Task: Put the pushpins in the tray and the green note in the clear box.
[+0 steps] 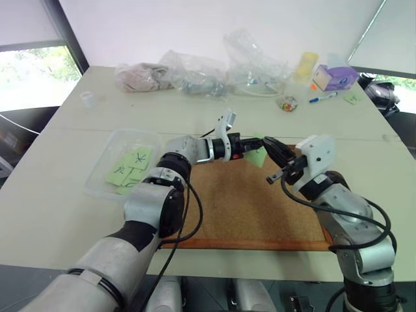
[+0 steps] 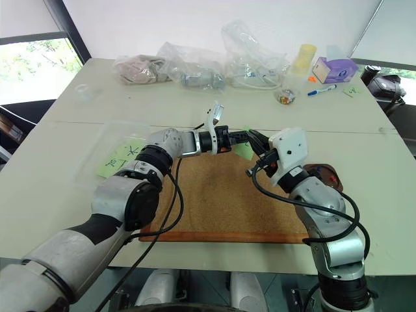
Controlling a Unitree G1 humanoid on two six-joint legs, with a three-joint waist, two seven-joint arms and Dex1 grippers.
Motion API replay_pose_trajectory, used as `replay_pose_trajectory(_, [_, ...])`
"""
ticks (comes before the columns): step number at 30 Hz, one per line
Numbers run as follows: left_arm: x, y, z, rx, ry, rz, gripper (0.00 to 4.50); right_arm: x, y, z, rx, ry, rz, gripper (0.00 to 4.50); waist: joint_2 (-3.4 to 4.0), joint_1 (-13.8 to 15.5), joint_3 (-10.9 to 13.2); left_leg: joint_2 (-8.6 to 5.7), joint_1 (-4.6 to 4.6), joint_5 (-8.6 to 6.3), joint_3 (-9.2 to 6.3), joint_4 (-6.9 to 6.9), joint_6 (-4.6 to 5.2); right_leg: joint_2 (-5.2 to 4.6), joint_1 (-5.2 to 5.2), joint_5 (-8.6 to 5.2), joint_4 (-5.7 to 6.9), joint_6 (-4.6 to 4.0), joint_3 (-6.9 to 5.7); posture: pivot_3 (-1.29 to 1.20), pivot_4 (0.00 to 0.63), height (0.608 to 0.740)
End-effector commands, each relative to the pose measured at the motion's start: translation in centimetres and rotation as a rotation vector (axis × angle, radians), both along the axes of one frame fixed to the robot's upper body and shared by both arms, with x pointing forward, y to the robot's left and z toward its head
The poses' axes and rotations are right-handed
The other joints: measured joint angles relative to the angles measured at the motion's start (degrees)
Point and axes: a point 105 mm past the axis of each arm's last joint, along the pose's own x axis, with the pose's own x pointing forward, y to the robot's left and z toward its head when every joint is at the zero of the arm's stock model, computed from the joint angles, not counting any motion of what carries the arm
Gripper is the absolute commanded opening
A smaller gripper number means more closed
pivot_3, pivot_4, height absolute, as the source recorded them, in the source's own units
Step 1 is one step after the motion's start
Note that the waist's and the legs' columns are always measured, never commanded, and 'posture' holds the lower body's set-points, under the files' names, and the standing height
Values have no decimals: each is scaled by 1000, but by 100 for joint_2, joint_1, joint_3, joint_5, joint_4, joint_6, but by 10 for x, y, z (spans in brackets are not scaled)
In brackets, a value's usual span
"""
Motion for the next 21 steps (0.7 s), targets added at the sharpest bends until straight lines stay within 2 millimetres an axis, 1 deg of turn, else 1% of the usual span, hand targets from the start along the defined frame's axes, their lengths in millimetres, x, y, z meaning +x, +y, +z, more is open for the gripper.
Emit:
replay_pose_trajectory(1, [0, -1, 19, -54, -55, -24, 42, -4, -27, 14, 110, -44, -124, 0, 0, 3, 0, 0, 0, 0, 0, 0, 0, 0, 0, 0, 0, 0, 0, 0, 150, 737])
replay_pose_trajectory(2, [-1, 0, 21, -52, -82, -36, 42, -4, -39, 13, 141, -37, -175, 0, 0, 3, 0, 0, -1, 0, -1, 0, 0, 0, 0, 0, 0, 0, 0, 0, 150, 737])
replay_pose_trajectory(4, [-9, 2, 31, -47, -217, -91, 42, -1, -77, 2, 144, 2, -349, 0, 1, -2, -1, 0, -3, 0, -1, 0, 0, 0, 0, 0, 0, 0, 0, 0, 150, 737])
replay_pose_trajectory(6, [-20, 3, 35, -42, -316, -138, 42, -2, -104, -11, 122, 50, -473, 0, 3, -5, -2, 2, -2, 0, 1, 0, -1, -1, 0, 0, 0, 0, 1, 0, 150, 737])
replay_pose_trajectory(9, [-35, 6, 37, -42, -402, -163, 42, -5, -130, -30, 79, 126, -576, 0, 6, -9, -3, 5, -1, 1, 1, -1, -2, -1, 0, 0, 3, -1, 2, 0, 150, 737])
replay_pose_trajectory(11, [-49, 6, 37, 1, -555, -175, 42, -9, -147, -46, 60, 193, -643, 0, 10, -23, -5, 6, 2, 1, 1, -1, -2, 0, 0, 0, 8, -1, 4, 0, 150, 737])
replay_pose_trajectory(13, [-60, 5, 36, 23, -632, -191, 42, -11, -156, -57, 63, 235, -671, 0, 12, -15, -5, 7, 5, 1, 2, -3, -2, 0, 1, -1, 8, -3, 8, 0, 150, 737])
replay_pose_trajectory(14, [-63, 4, 36, 24, -639, -191, 42, -11, -159, -61, 63, 253, -681, 0, 13, -13, -5, 7, 6, 1, 2, -3, -2, 0, 1, -1, 9, -4, 8, 0, 150, 737])
replay_pose_trajectory(17, [-70, 2, 36, 23, -657, -202, 42, -10, -162, -70, 85, 290, -674, 0, 14, -13, -6, 6, 6, 1, 2, -1, -2, 0, 2, -1, 8, -6, 10, 0, 150, 737])
replay_pose_trajectory(21, [-75, 0, 31, 46, -676, -219, 42, -10, -163, -80, 100, 340, -665, 0, 14, -14, -6, 4, 7, 1, 1, -1, -1, 1, 3, -1, 7, -6, 10, 0, 150, 737])
